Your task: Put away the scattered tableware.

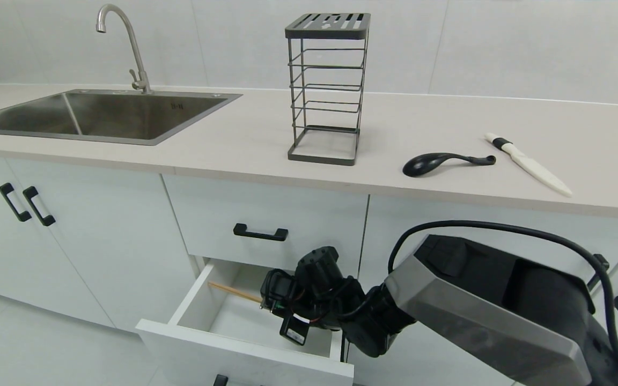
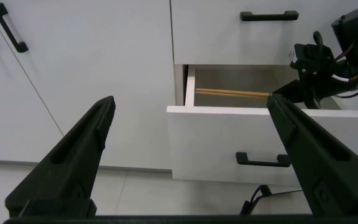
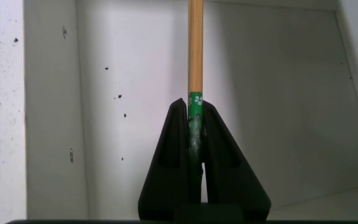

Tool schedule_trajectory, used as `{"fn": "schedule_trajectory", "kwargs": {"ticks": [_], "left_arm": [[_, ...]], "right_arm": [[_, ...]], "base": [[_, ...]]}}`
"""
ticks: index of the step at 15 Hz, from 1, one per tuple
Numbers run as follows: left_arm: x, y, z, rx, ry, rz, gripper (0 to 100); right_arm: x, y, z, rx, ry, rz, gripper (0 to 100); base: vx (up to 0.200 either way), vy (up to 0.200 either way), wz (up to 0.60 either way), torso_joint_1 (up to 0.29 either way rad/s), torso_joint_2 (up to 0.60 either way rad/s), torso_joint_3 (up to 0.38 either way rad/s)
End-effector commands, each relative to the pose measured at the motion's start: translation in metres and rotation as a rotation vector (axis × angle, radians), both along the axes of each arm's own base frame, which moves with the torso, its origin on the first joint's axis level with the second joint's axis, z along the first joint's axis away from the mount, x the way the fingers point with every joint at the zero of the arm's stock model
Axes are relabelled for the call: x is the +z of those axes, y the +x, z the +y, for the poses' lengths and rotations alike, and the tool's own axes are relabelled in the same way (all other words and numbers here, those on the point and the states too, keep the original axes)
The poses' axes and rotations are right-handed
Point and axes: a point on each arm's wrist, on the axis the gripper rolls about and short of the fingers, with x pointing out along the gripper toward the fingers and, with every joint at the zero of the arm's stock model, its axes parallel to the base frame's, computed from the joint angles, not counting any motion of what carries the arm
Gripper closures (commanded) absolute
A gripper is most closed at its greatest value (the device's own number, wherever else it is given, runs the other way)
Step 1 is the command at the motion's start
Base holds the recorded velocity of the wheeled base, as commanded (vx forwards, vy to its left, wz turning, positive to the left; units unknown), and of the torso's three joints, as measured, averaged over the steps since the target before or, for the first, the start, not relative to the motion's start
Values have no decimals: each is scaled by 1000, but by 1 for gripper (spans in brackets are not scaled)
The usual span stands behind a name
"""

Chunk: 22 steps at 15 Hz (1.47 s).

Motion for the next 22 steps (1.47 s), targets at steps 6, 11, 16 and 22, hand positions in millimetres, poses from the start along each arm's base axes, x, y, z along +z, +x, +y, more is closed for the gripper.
{"fn": "schedule_trajectory", "kwargs": {"ticks": [6, 11, 16, 22], "left_arm": [[0, 0, 0, 0, 0, 1, 0], [0, 0, 0, 0, 0, 1, 0], [0, 0, 0, 0, 0, 1, 0], [0, 0, 0, 0, 0, 1, 0]], "right_arm": [[-3, -1, 1, 5, -44, 43, 100], [-3, 0, 1, 5, -48, 45, 0], [20, -8, 11, 30, 19, -15, 0], [31, -39, -4, 51, 42, -5, 0]], "base": [[0, 0, 0, 0, 0, 0], [0, 0, 0, 0, 0, 0], [0, 0, 0, 0, 0, 0], [0, 0, 0, 0, 0, 0]]}}
